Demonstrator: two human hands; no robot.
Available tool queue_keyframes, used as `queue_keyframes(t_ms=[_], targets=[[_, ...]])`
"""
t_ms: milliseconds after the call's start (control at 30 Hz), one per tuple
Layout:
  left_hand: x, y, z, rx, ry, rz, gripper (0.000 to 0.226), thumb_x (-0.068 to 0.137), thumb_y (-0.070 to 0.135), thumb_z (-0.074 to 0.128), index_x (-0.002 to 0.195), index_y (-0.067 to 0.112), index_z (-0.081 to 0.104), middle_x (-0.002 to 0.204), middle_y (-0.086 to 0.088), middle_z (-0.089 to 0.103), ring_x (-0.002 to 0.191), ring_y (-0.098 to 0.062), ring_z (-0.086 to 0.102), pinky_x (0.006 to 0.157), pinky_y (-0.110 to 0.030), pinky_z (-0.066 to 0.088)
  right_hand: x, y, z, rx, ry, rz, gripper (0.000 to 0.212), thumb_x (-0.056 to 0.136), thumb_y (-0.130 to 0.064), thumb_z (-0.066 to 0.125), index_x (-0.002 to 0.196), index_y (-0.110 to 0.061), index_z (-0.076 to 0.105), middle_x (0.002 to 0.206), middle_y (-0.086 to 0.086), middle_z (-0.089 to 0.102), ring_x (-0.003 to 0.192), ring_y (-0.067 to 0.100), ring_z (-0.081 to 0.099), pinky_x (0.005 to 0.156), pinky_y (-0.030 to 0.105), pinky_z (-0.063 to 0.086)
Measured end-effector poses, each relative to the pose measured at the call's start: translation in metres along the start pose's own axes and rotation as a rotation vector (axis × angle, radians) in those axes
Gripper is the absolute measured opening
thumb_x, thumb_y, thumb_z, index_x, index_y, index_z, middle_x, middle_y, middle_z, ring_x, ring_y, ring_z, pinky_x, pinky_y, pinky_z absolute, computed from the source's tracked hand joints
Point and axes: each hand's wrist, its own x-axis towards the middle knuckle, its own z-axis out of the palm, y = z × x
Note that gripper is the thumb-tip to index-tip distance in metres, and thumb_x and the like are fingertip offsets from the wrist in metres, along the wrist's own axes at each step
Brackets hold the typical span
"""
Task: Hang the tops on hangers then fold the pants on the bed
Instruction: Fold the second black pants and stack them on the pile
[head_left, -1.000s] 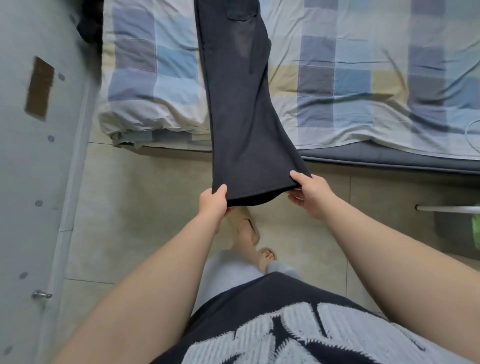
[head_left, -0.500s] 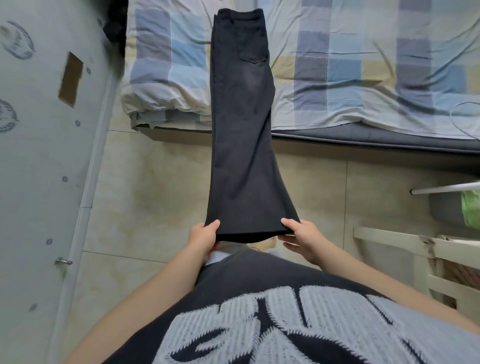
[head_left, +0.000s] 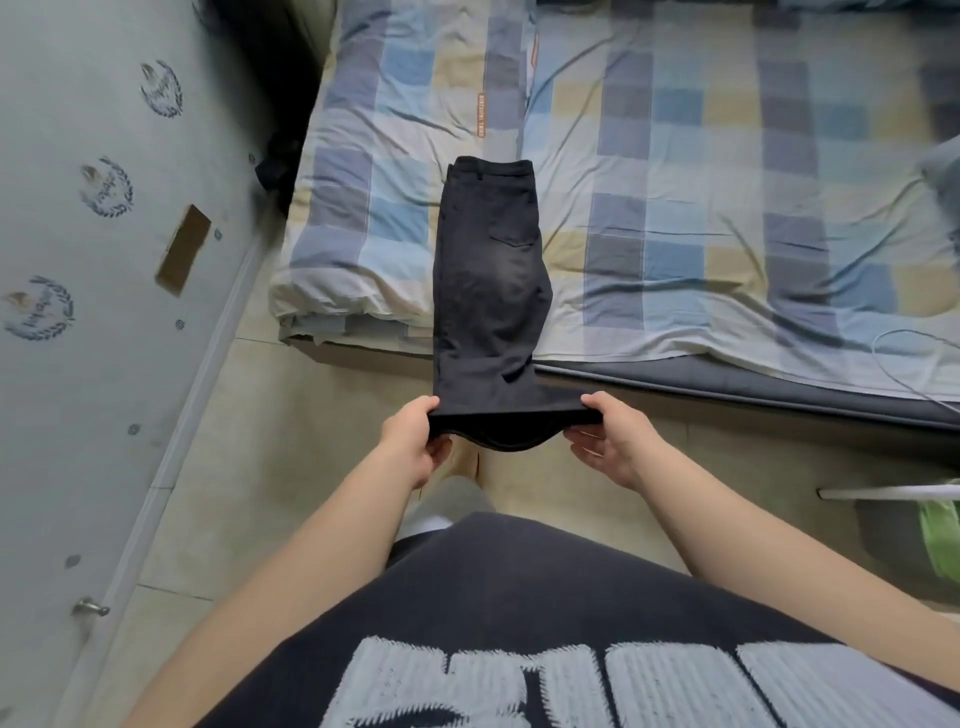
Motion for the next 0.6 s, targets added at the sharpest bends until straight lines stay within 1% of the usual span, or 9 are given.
queue_keyframes(t_ms=[67,133,200,267,333,433,500,600], targets=[[0.007,0.032,0.021,-0.052,-0.037,0.011,0.009,0.095,0.024,0.063,0.097,0.015,0.060,0.089,-0.006,0.063,0.067,-0.018,0.059,0.057,-0.029,0.052,0.011,-0.037,0.012,0.015,-0.003,-0.029,0.012,0.094,-0.029,0.061,0.098,-0.017,0.064,0.090,0.010,0.073,0.082,0.024,0.071,0.069,0.034,0.052],[0.017,0.064,0.039,-0.095,-0.070,0.016,0.013,0.095,0.026,0.064,0.101,0.015,0.061,0.090,-0.006,0.062,0.065,-0.017,0.058,0.053,-0.026,0.052,0.025,-0.074,0.025,0.014,0.000,-0.048,0.012,0.095,-0.029,0.058,0.096,-0.018,0.064,0.089,0.008,0.072,0.075,0.021,0.071,0.067,0.033,0.050],[0.031,0.097,0.056,-0.124,-0.093,0.025,0.017,0.094,0.026,0.063,0.107,0.015,0.061,0.090,-0.006,0.063,0.064,-0.015,0.060,0.051,-0.025,0.051,0.041,-0.110,0.040,0.002,0.010,-0.058,0.012,0.095,-0.029,0.057,0.092,-0.019,0.062,0.088,0.007,0.072,0.078,0.021,0.071,0.067,0.032,0.049],[0.048,0.134,0.074,-0.128,-0.101,0.043,0.022,0.094,0.025,0.063,0.114,0.015,0.061,0.093,-0.006,0.064,0.066,-0.014,0.062,0.054,-0.027,0.051,0.061,-0.146,0.057,0.000,0.017,-0.070,0.013,0.095,-0.030,0.058,0.089,-0.019,0.061,0.084,0.007,0.072,0.080,0.022,0.070,0.069,0.033,0.050],[0.065,0.174,0.091,-0.117,-0.101,0.055,0.022,0.095,0.023,0.063,0.115,0.014,0.061,0.094,-0.006,0.065,0.068,-0.014,0.064,0.057,-0.029,0.050,0.080,-0.182,0.076,0.001,0.023,-0.071,0.014,0.095,-0.030,0.059,0.088,-0.018,0.061,0.080,0.008,0.071,0.079,0.022,0.070,0.070,0.033,0.052],[0.088,0.236,0.114,-0.093,-0.076,0.051,0.011,0.095,0.022,0.063,0.102,0.014,0.063,0.086,-0.004,0.066,0.067,-0.013,0.064,0.057,-0.028,0.049,0.104,-0.234,0.108,0.022,0.052,-0.047,0.014,0.095,-0.030,0.060,0.091,-0.017,0.062,0.077,0.008,0.072,0.082,0.024,0.071,0.071,0.035,0.053],[0.105,0.275,0.129,-0.083,-0.077,0.057,0.007,0.094,0.022,0.065,0.097,0.016,0.065,0.083,-0.003,0.067,0.065,-0.013,0.065,0.058,-0.027,0.051,0.122,-0.269,0.129,0.030,0.067,-0.038,0.014,0.095,-0.029,0.059,0.091,-0.016,0.064,0.070,0.007,0.073,0.082,0.024,0.071,0.071,0.036,0.053],[0.136,0.333,0.156,-0.073,-0.113,0.054,0.016,0.095,0.026,0.068,0.108,0.016,0.067,0.093,-0.002,0.069,0.073,-0.014,0.067,0.064,-0.029,0.051,0.157,-0.321,0.156,0.041,0.104,-0.033,0.014,0.095,-0.028,0.059,0.090,-0.017,0.066,0.065,0.005,0.073,0.083,0.023,0.072,0.069,0.036,0.053]])
